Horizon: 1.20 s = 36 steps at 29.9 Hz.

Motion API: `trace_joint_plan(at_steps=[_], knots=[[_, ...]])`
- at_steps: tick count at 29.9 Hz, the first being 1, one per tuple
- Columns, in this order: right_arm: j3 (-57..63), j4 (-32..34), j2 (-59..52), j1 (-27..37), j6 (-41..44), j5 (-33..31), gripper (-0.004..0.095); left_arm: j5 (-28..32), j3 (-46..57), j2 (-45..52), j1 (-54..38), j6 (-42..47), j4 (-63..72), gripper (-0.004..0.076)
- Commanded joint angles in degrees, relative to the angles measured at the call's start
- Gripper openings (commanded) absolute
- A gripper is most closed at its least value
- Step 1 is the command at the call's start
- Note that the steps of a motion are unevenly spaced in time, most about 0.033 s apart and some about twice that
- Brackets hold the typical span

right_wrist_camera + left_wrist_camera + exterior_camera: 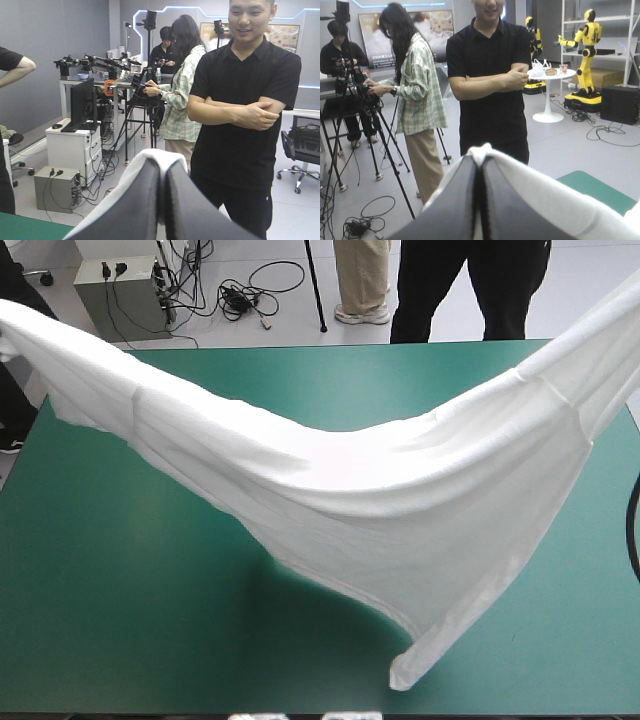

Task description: Fold the cloth

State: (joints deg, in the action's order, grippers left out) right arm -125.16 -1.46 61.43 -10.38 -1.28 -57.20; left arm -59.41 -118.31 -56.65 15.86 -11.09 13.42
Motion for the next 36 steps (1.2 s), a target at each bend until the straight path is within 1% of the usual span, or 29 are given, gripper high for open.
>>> trace_joint_plan(at_steps=[1,7,10,14,18,22,27,30,33,36], knots=[[-1.06,-4.03,-1.00,0.01,-1.87,5.19,-0.0017,5.81,-1.93,0.88,-0.02,-1.60,3.12,-0.0009],[-1.06,-8.00,-3.32,0.01,-3.47,4.51,-0.0017,5.81,-5.32,2.03,-0.02,-3.87,8.12,-0.0009],[-1.06,-9.18,-4.12,0.01,-3.47,3.94,-0.0017,5.81,-6.13,2.19,-0.02,-3.87,8.10,-0.0009],[-0.71,-10.29,-4.63,0.01,-3.47,2.33,-0.0017,3.24,-6.13,1.50,-0.02,-3.51,7.75,-0.0009],[1.55,-13.28,-4.63,0.01,-4.08,1.92,-0.0017,-0.02,-5.38,-0.04,-0.02,-3.25,7.60,-0.0009],[6.46,-14.31,-4.12,0.01,-4.57,1.99,-0.0017,-0.40,-1.66,-1.54,-0.02,-3.25,6.19,-0.0009],[14.06,-13.92,-0.69,0.01,-5.42,3.16,-0.0017,1.32,4.24,-4.73,-0.02,-0.93,1.53,-0.0009],[17.16,-13.13,3.03,0.01,-6.74,4.66,-0.0017,4.89,6.60,-7.59,-0.02,-0.93,-1.21,-0.0009],[17.83,-10.98,8.35,0.01,-6.74,5.85,-0.0017,8.47,7.91,-11.55,-0.02,-0.93,-4.26,-0.0009],[17.83,-10.00,14.57,0.01,-6.74,7.56,-0.0017,9.60,8.14,-17.35,-0.02,-0.79,-6.64,-0.0009]])
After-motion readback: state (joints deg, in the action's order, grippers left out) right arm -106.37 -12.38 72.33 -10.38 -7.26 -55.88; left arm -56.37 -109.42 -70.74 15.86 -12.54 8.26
